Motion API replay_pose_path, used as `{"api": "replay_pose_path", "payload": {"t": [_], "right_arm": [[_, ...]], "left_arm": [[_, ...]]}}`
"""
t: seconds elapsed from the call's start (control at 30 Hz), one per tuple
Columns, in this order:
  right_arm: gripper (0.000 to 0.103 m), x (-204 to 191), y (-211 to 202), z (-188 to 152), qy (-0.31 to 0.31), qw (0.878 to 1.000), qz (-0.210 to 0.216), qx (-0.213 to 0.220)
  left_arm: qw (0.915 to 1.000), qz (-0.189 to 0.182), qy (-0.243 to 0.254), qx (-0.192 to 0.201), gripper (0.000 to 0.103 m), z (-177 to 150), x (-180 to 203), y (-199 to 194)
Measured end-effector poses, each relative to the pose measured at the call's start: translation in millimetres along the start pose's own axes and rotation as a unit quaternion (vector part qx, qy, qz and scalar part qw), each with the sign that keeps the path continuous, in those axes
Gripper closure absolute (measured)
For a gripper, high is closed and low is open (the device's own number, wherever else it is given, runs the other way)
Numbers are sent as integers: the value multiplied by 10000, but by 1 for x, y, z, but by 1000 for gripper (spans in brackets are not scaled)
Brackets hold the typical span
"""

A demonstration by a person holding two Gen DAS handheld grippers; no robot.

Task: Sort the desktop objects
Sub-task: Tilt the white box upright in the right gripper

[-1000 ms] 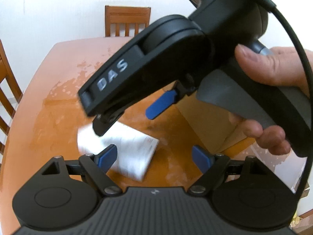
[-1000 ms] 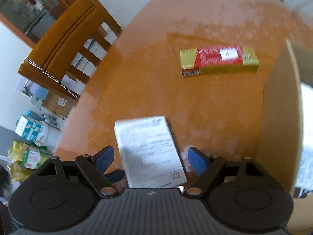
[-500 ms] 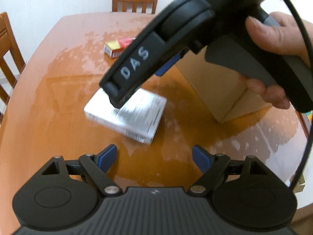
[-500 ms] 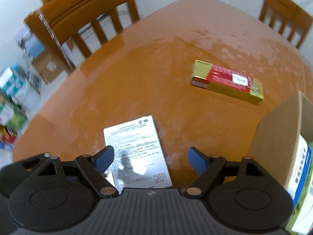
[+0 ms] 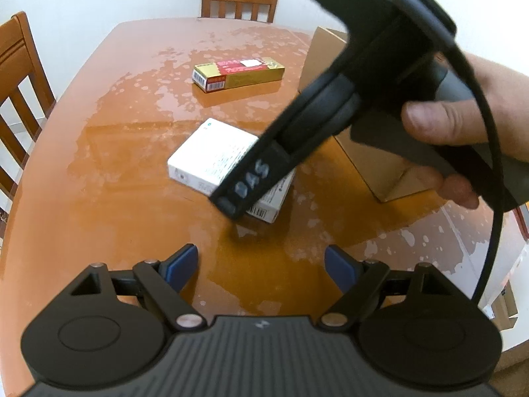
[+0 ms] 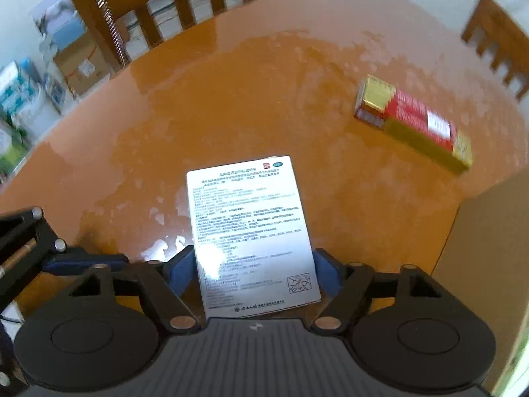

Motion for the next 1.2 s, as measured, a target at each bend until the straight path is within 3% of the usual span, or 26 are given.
{"api": "replay_pose_path", "payload": {"t": [0.07, 0.13, 0.3, 0.57, 0.67, 0.8, 0.9, 1.0, 1.2], "right_arm": [[25, 5, -3, 1, 265, 9992, 287, 1], [25, 12, -6, 2, 672, 9942, 836, -22], [25, 26, -12, 0, 1869, 9479, 2578, -45], [24, 33, -12, -9, 2397, 9216, 3053, -16], [17, 36, -11, -13, 2389, 9262, 2917, -29], [16, 39, -14, -14, 2391, 9299, 2794, 11], [16, 42, -20, -14, 2278, 9401, 2534, 74], [16, 43, -30, -13, 1921, 9581, 2112, 241], [16, 41, -43, -7, 1451, 9738, 1691, 454]], "left_arm": [[10000, 2, -1, -23, 19, -1, -1, 1], [10000, 4, 31, -20, 19, 0, -1, 1], [9999, -36, 124, 76, 19, 10, 5, 2], [9985, -184, 79, 518, 14, 31, 19, -11], [9977, -165, 184, 634, 14, 30, 18, -19], [9975, -156, 267, 633, 13, 27, 16, -24], [9978, -219, 240, 570, 13, 26, 16, -24], [9972, -238, 297, 650, 13, 26, 17, -26], [9963, -271, 409, 705, 13, 29, 24, -28]]}}
Point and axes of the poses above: each gripper's, at about its wrist camera, not at the fingertips, and y roughly the way its jaws point, x to its right, z to its top, the point moved 9 cm from there along y, roughly the way its jaws point, and after that the axes turned 10 degrees about -x, right-handed, at the moved point
